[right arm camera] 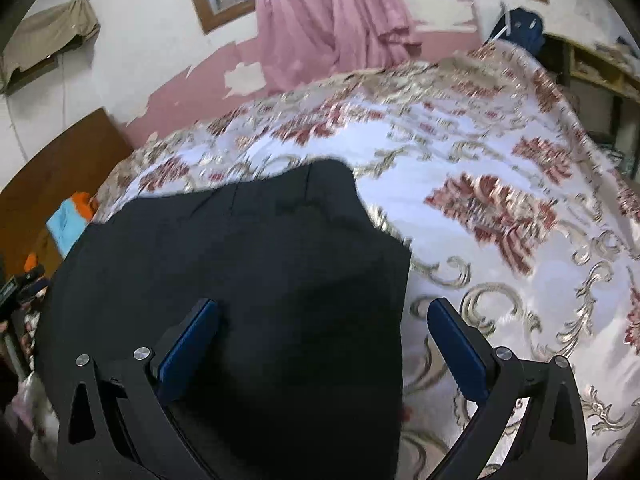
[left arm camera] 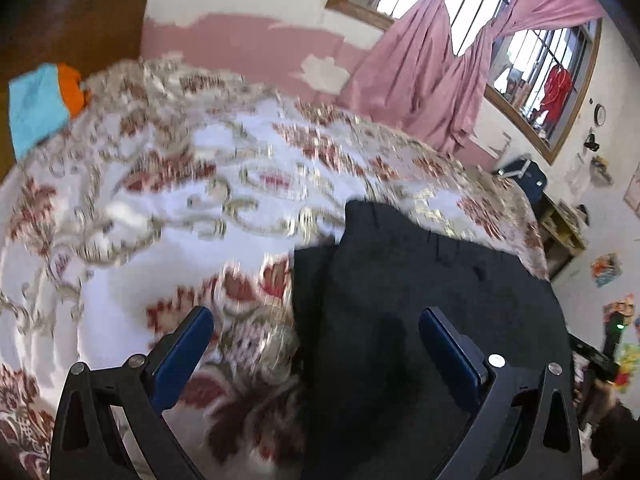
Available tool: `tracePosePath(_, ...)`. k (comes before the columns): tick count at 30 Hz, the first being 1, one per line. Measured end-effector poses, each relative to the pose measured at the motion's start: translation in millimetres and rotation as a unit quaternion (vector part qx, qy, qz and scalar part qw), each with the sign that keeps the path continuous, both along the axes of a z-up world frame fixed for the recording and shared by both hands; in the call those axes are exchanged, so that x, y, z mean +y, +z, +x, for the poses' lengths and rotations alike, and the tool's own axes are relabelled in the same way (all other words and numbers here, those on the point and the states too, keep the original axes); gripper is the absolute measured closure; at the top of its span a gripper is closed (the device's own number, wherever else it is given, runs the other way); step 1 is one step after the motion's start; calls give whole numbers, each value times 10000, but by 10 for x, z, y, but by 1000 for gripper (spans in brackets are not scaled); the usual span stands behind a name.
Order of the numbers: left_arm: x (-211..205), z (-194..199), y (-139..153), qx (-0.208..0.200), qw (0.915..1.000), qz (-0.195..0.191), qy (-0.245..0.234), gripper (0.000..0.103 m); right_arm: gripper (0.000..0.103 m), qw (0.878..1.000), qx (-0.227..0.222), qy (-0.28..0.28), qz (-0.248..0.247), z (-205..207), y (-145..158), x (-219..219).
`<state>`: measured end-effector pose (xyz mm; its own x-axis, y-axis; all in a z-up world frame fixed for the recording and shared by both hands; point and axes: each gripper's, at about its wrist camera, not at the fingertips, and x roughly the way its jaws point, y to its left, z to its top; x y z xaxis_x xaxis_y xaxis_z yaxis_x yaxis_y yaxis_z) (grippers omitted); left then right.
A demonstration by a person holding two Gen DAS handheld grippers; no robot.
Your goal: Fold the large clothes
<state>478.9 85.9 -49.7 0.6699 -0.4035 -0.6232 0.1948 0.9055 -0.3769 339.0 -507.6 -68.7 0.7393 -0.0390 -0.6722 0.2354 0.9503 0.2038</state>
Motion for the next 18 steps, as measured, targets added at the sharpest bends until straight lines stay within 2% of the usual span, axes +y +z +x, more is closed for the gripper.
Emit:
tracePosePath(3,0,44,-135,385,9981,-211,-441,0,1,9995,65,151,278,-40,-100,-58)
tracePosePath(5,-45,61,-205,442,9968,-273,-615,0,1,9984,87,186,533,-59,-190,-118)
tracePosePath(11,-173,159,-469,670,9935,-538,-748,0,1,9906,169,351,1308,-20,-516,-226)
tracePosePath(18,-170,180,-505,748,9919,-525,-878,0,1,9885,161,530,1410,12,-575,-161)
